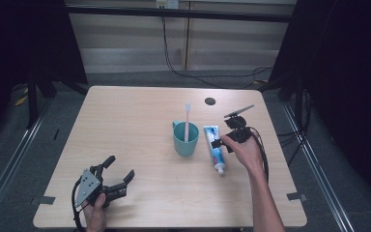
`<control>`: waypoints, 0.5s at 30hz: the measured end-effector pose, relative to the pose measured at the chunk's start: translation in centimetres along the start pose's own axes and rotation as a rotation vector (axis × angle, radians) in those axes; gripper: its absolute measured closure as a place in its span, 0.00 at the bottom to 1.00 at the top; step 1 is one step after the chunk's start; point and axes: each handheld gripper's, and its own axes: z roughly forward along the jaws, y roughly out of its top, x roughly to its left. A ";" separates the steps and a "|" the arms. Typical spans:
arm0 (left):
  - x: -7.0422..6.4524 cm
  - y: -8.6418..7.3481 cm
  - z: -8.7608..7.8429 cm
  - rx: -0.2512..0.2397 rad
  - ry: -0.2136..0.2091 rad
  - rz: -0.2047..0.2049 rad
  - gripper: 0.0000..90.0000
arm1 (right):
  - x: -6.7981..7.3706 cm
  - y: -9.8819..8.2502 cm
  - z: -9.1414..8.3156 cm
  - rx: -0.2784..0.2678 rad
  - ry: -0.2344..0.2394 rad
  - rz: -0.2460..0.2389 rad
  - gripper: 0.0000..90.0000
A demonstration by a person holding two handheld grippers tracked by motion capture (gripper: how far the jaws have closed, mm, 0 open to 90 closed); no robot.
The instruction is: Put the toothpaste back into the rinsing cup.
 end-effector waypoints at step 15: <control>0.0 0.0 0.0 0.000 0.000 0.000 0.18 | -1.3 0.6 1.5 0.109 -0.017 0.018 0.40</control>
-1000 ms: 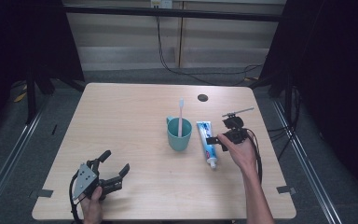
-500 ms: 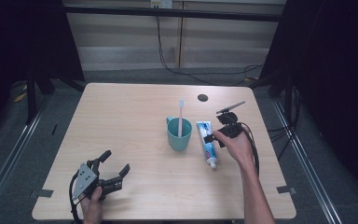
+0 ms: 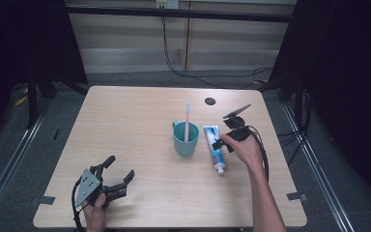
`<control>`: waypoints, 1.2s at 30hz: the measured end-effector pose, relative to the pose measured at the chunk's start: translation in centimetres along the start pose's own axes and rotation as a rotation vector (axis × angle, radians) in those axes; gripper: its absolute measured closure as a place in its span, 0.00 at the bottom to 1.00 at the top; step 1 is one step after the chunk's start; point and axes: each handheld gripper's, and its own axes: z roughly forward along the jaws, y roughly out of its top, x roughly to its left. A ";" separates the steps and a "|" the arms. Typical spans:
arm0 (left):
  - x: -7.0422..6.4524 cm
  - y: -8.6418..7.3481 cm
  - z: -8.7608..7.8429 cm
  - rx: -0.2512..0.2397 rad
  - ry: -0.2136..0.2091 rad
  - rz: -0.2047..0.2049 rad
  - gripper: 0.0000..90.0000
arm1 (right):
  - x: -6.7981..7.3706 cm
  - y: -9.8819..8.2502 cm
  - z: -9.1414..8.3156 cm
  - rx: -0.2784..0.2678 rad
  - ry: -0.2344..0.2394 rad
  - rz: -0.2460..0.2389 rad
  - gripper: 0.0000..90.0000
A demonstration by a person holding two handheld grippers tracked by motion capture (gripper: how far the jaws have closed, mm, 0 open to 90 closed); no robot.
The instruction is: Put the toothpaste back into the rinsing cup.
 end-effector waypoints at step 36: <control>0.0 0.0 -0.1 -0.002 -0.013 0.000 0.17 | 1.1 1.5 4.2 0.160 -0.167 0.025 0.57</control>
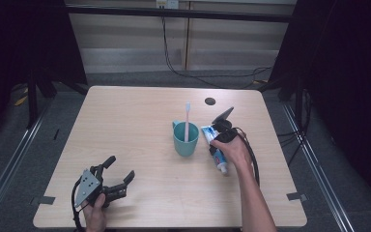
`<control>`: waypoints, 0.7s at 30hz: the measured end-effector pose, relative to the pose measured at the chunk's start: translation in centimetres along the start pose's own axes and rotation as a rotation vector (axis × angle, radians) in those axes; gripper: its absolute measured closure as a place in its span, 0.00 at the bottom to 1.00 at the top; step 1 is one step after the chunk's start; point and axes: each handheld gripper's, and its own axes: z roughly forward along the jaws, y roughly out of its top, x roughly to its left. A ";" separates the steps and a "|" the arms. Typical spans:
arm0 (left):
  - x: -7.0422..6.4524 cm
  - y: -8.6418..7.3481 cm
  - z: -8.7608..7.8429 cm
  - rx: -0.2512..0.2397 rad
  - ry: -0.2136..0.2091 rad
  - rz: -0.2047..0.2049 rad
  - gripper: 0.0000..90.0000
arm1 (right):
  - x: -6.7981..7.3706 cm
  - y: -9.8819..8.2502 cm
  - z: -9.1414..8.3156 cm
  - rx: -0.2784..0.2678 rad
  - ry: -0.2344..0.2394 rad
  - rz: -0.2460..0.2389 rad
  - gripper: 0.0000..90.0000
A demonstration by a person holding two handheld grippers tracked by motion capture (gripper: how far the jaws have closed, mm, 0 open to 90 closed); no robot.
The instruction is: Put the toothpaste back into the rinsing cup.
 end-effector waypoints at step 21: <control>0.0 0.0 0.0 0.000 -0.001 -0.001 0.18 | -0.9 -1.2 -0.5 -0.066 0.055 0.023 0.80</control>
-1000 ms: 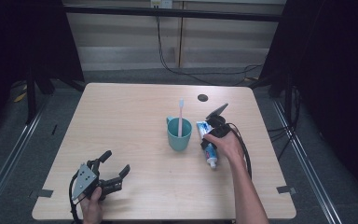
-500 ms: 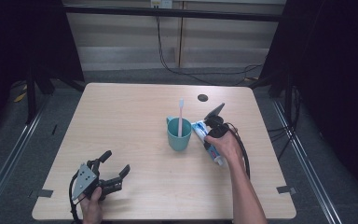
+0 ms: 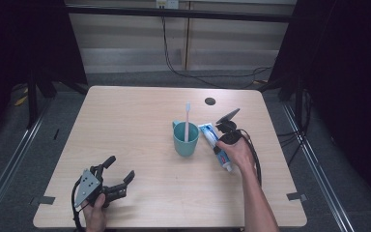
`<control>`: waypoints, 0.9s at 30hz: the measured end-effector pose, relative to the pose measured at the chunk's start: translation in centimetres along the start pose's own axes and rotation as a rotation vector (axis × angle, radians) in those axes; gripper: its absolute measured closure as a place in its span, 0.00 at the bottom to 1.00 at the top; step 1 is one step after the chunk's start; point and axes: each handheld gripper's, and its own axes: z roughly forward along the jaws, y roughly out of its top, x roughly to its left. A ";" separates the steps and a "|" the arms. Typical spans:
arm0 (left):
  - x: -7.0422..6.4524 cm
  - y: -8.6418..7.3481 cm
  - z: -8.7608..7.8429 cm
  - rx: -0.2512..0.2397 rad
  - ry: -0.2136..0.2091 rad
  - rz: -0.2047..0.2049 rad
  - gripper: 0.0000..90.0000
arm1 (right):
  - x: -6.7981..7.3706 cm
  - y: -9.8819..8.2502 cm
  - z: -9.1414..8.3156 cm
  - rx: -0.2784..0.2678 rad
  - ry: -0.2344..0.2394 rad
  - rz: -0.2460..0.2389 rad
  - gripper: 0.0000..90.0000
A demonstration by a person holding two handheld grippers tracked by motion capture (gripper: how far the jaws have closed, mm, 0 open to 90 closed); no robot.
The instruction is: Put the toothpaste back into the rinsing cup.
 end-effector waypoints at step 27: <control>0.0 0.0 0.0 0.000 -0.001 0.000 0.17 | -0.8 -0.8 -2.6 -0.113 0.073 0.027 0.80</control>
